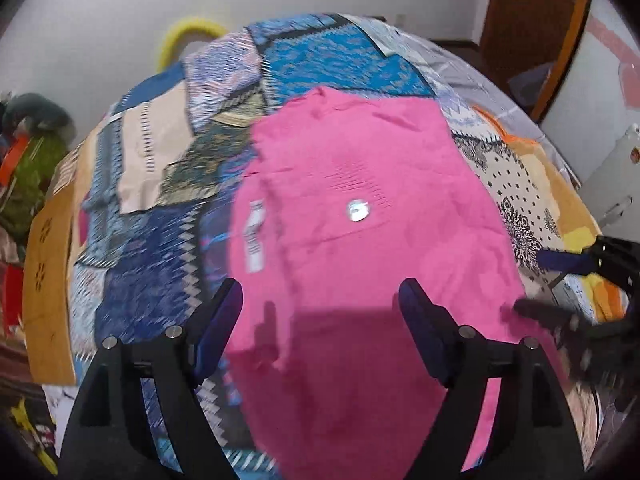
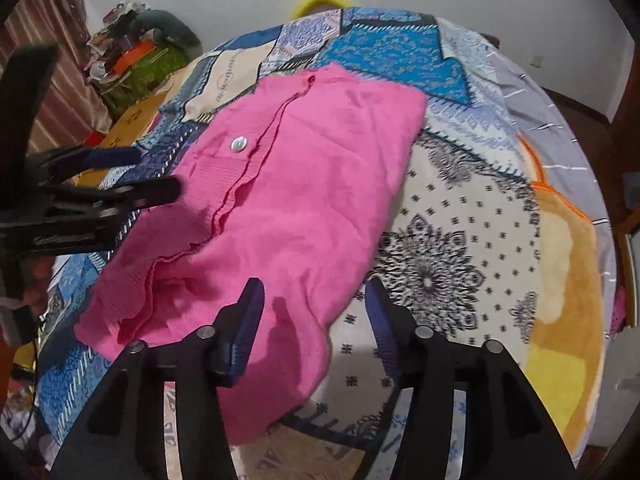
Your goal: Fold small clothes
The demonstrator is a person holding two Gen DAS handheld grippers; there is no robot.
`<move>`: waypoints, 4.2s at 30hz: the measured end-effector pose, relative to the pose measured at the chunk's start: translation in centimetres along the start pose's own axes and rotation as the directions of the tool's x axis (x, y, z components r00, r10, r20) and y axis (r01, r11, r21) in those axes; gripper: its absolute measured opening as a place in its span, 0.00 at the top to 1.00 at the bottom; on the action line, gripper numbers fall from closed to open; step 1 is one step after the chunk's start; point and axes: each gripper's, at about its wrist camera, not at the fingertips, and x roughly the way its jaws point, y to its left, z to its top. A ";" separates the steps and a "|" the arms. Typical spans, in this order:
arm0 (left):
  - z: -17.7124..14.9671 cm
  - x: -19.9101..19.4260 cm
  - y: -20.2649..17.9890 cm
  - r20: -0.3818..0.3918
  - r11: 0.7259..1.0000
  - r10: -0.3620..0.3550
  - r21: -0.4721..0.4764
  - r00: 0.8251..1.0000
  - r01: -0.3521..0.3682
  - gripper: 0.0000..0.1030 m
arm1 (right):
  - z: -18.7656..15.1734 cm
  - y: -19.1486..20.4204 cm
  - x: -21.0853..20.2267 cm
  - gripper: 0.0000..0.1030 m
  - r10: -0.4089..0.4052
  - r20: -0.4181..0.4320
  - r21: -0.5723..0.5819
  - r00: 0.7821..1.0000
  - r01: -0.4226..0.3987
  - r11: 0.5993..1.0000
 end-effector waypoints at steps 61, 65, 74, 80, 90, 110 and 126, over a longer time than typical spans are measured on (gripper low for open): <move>-6.5 1.4 7.6 -0.128 0.975 0.152 -0.144 0.980 -0.170 0.14 | -3.2 1.6 0.2 0.35 -0.069 -0.064 -0.041 0.996 0.067 0.997; -9.4 1.2 11.0 -0.171 0.957 0.184 -0.193 0.968 -0.216 0.13 | -3.4 1.7 0.2 0.35 -0.067 -0.058 -0.038 0.996 0.065 0.997; -11.3 -0.9 15.3 -0.188 0.931 0.209 -0.264 0.960 -0.254 0.14 | -3.0 1.6 0.0 0.35 -0.065 -0.054 -0.045 0.996 0.063 0.997; -6.6 -1.7 13.2 -0.094 0.954 0.188 -0.219 0.978 -0.205 0.14 | -1.6 1.2 -0.2 0.35 -0.075 -0.019 -0.051 0.997 0.074 0.996; 1.8 3.3 6.5 -0.056 0.991 0.111 -0.070 0.992 -0.115 0.13 | 0.7 0.1 1.3 0.35 -0.088 0.023 -0.073 0.996 0.089 0.993; 7.6 12.1 14.5 -0.155 0.908 0.369 -0.150 0.916 -0.391 0.08 | -0.1 -1.8 3.1 0.31 -0.018 -0.011 -0.062 1.000 0.017 0.998; 0.2 1.3 17.4 -0.086 0.933 0.284 -0.203 0.955 -0.296 0.08 | -0.8 0.0 -2.1 0.31 -0.094 0.016 -0.056 0.995 0.094 0.994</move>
